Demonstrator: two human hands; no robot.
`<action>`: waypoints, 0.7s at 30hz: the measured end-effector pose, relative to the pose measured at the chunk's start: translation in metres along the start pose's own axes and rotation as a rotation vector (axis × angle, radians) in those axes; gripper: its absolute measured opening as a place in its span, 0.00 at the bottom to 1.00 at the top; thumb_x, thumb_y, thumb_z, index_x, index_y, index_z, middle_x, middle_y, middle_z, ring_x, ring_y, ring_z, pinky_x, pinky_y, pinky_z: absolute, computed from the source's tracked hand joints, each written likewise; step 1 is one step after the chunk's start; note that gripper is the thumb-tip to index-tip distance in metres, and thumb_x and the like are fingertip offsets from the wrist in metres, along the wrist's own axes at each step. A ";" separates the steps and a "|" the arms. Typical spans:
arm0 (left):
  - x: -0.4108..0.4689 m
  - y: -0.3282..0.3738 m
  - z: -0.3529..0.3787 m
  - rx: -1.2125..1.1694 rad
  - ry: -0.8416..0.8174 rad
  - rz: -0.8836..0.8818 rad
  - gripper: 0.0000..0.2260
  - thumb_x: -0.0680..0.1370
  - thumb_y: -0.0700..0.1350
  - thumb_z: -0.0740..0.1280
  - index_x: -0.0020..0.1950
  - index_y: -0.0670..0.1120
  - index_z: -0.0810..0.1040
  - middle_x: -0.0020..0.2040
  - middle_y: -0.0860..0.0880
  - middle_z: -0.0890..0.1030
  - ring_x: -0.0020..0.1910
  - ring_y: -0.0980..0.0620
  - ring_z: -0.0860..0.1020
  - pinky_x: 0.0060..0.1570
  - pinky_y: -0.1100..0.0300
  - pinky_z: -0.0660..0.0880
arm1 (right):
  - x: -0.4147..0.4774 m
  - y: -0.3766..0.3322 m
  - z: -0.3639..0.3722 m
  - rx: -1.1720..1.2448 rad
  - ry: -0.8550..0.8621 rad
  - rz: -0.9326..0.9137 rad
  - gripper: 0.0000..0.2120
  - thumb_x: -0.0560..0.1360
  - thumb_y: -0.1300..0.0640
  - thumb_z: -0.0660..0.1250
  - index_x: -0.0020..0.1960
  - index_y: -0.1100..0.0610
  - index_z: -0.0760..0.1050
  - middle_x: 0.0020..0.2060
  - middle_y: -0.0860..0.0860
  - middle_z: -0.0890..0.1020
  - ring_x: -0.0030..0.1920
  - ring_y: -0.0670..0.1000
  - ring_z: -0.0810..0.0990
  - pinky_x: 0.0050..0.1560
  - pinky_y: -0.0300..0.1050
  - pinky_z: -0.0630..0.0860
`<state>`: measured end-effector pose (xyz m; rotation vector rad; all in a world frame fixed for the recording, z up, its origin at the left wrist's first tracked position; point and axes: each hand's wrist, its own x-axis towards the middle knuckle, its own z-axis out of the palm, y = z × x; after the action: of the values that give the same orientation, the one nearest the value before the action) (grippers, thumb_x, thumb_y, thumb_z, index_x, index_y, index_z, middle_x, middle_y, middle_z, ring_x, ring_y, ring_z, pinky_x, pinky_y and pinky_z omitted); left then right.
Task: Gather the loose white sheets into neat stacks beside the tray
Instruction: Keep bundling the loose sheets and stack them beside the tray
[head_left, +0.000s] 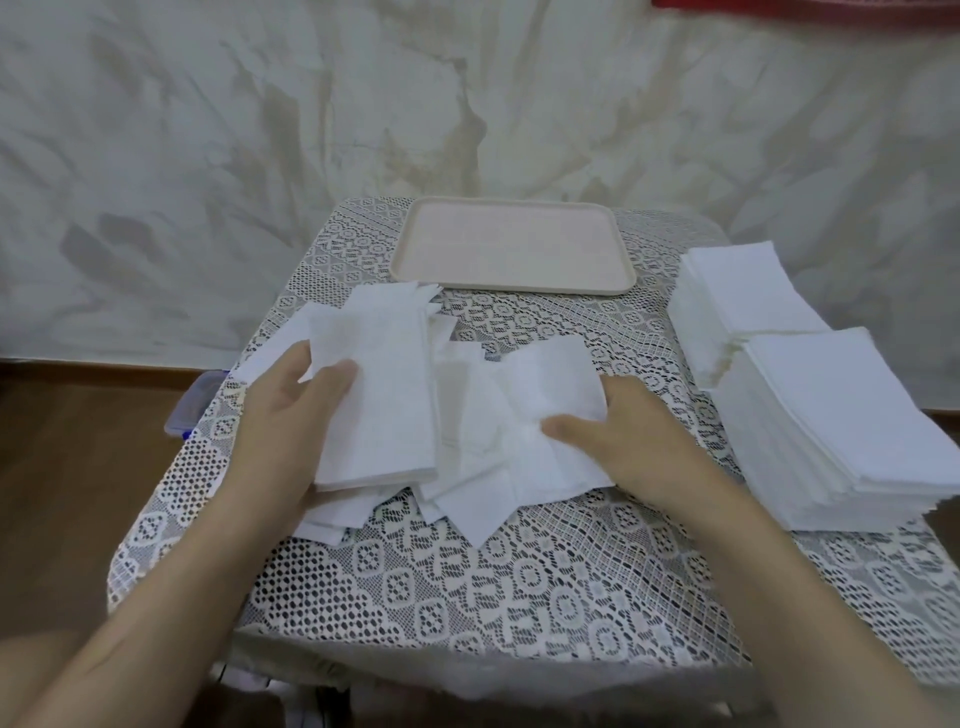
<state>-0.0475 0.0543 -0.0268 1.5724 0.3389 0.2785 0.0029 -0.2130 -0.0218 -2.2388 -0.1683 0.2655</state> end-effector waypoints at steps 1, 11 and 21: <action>-0.001 0.000 0.001 0.000 -0.009 -0.005 0.08 0.84 0.48 0.66 0.58 0.57 0.84 0.51 0.47 0.88 0.53 0.38 0.85 0.57 0.28 0.79 | 0.000 0.002 -0.002 0.010 -0.010 -0.015 0.05 0.79 0.51 0.71 0.46 0.51 0.79 0.38 0.46 0.83 0.33 0.42 0.80 0.30 0.42 0.73; 0.000 0.002 -0.003 0.007 0.035 -0.022 0.09 0.84 0.47 0.66 0.54 0.58 0.86 0.47 0.50 0.88 0.49 0.44 0.85 0.57 0.34 0.80 | -0.001 -0.009 -0.010 0.262 0.100 -0.016 0.05 0.79 0.53 0.71 0.52 0.53 0.81 0.45 0.46 0.84 0.45 0.47 0.83 0.41 0.42 0.75; 0.003 -0.002 -0.004 0.027 -0.004 -0.023 0.07 0.85 0.47 0.66 0.57 0.51 0.83 0.48 0.46 0.87 0.44 0.47 0.86 0.49 0.40 0.81 | 0.020 -0.032 0.031 0.004 0.044 -0.022 0.11 0.76 0.50 0.73 0.51 0.57 0.82 0.45 0.51 0.85 0.48 0.55 0.84 0.53 0.56 0.80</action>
<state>-0.0465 0.0594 -0.0290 1.5948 0.3589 0.2534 0.0138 -0.1654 -0.0191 -2.2360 -0.1687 0.2048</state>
